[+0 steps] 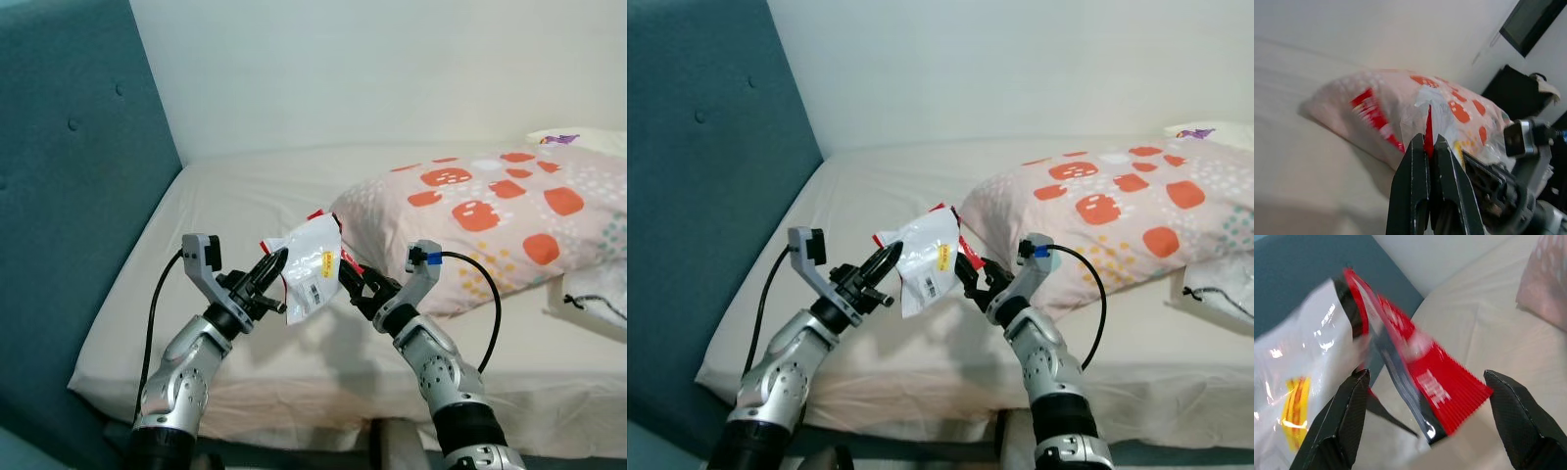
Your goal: Clean up the room
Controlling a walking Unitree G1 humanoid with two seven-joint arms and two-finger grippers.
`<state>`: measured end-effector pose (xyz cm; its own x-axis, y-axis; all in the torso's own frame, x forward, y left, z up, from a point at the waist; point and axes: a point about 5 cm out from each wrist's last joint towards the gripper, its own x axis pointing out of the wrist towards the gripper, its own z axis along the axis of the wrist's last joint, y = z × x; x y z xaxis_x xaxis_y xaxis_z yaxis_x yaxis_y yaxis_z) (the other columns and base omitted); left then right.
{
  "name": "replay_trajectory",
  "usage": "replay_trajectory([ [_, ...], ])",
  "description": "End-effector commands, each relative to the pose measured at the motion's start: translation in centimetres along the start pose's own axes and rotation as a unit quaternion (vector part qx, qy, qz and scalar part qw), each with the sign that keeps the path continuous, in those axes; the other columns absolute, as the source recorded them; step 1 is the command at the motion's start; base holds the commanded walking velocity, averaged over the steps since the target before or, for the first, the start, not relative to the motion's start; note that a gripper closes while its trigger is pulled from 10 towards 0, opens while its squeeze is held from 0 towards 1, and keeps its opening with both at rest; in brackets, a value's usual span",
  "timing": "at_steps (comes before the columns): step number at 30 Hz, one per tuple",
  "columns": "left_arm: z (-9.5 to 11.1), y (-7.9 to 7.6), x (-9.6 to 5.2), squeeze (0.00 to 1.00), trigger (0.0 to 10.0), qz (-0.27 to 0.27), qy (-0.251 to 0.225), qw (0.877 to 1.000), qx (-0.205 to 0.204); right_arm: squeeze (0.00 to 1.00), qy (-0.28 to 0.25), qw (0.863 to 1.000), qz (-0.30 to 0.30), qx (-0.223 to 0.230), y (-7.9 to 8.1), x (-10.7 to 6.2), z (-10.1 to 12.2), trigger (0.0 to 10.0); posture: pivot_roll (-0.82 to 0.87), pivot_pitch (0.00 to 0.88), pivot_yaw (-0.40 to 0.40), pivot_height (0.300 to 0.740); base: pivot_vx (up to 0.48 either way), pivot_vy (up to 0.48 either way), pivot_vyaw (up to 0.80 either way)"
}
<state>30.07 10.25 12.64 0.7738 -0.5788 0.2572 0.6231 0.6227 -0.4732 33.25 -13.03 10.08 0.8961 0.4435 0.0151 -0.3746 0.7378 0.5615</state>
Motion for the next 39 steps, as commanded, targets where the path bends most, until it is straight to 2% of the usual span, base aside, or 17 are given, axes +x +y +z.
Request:
replay_trajectory([
  [1, -1.1, -0.3, -0.1, 0.0, 10.0, -0.004, 0.016, 1.0, -0.007, 0.0, 0.014, 1.0, 0.005, -0.004, 0.1, 0.0, -0.7, 10.0, -0.08, 0.016, 0.014, 0.61, 0.0, 0.0, 0.0],
  [10, -1.6, -0.3, -0.1, 0.0, 10.0, 0.002, 0.023, 1.0, -0.01, 0.0, 0.018, 1.0, 0.003, -0.006, 0.0, -0.1, -1.0, 10.0, -0.08, 0.015, 0.01, 0.63, 0.0, 0.0, 0.0],
  [19, -1.7, 0.5, -0.1, 0.0, 10.0, 0.036, 0.034, 0.999, -0.01, 0.0, 0.025, 1.0, 0.003, -0.013, -0.1, -0.2, -1.4, 10.0, -0.09, 0.014, 0.004, 0.655, -0.053, 0.0, 0.0],
  [24, -2.0, 0.4, -0.1, 0.0, 10.0, 0.035, 0.045, 0.998, -0.01, 0.0, 0.025, 1.0, 0.004, -0.013, -0.1, -0.2, -1.4, 10.0, -0.09, 0.014, 0.003, 0.665, -0.48, 0.0, 0.0],
  [25, -2.0, 0.4, -0.1, 0.0, 10.0, 0.034, 0.038, 0.999, -0.018, 0.0, 0.026, 1.0, 0.004, -0.013, -0.1, -0.2, -1.5, 10.0, -0.09, 0.012, 0.004, 0.67, 0.0, 0.0, 0.0],
  [33, -2.3, 0.7, 0.0, 0.0, 10.0, 0.042, 0.052, 0.998, -0.002, 0.0, 0.027, 0.999, 0.005, -0.016, -0.1, -0.3, -1.6, 10.0, -0.09, 0.008, 0.006, 0.695, 0.0, 0.0, 0.0],
  [39, -2.1, 0.7, 0.1, 0.0, 10.0, 0.04, 0.045, 0.998, -0.01, 0.0, 0.027, 0.999, 0.006, -0.017, -0.1, -0.3, -1.6, 10.0, -0.09, 0.005, 0.009, 0.72, 0.0, 0.0, 0.0],
])
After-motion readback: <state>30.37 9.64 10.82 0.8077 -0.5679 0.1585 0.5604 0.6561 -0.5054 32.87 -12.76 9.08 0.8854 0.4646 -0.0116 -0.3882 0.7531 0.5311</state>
